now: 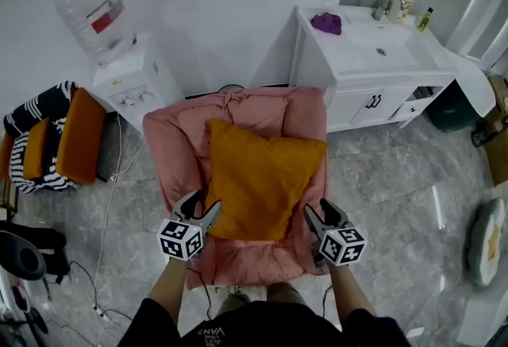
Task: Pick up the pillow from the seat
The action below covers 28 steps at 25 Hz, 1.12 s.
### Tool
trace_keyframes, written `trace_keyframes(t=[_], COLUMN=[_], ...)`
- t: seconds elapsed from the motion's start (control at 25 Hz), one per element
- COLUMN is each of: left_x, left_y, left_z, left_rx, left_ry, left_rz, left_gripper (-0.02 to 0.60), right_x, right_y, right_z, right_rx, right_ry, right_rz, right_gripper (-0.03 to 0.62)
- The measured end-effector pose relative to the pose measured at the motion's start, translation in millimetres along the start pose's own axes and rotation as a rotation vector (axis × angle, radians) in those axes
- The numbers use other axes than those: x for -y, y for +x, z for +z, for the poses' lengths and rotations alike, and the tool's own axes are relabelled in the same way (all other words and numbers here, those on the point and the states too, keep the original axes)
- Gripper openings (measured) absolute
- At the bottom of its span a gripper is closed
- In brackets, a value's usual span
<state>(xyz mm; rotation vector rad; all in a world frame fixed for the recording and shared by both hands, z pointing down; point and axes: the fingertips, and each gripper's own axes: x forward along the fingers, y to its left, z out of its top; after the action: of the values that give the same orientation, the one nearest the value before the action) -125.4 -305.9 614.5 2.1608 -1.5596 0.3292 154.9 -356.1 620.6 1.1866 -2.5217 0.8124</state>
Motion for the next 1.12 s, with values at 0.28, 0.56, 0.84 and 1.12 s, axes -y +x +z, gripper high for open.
trace_keyframes(t=[0.28,0.56,0.84,1.12], left_x=[-21,-41,-55,-66], left_y=[41,72,109,137], left_z=[-29,-41,-44,-61], left_rx=[-0.085,-0.127,-0.186,-0.273], left_ry=[-0.022,-0.051,-0.029,-0.063], left_rz=[0.033,0.050,0.027,0.028], left_gripper=[0.273,0.307,0.345,0.351], right_x=[38,72,84,82], right_y=[48,87,123,143], right_z=[-17,-38,-46,-56], right_rx=[-0.090,-0.177,-0.198,-0.226], right_ry=[-0.001,-0.001,0.016,0.056], right_rz=[0.005,0.013,0.044,0.078], right_gripper=[0.233,0.243,0.285,0.288])
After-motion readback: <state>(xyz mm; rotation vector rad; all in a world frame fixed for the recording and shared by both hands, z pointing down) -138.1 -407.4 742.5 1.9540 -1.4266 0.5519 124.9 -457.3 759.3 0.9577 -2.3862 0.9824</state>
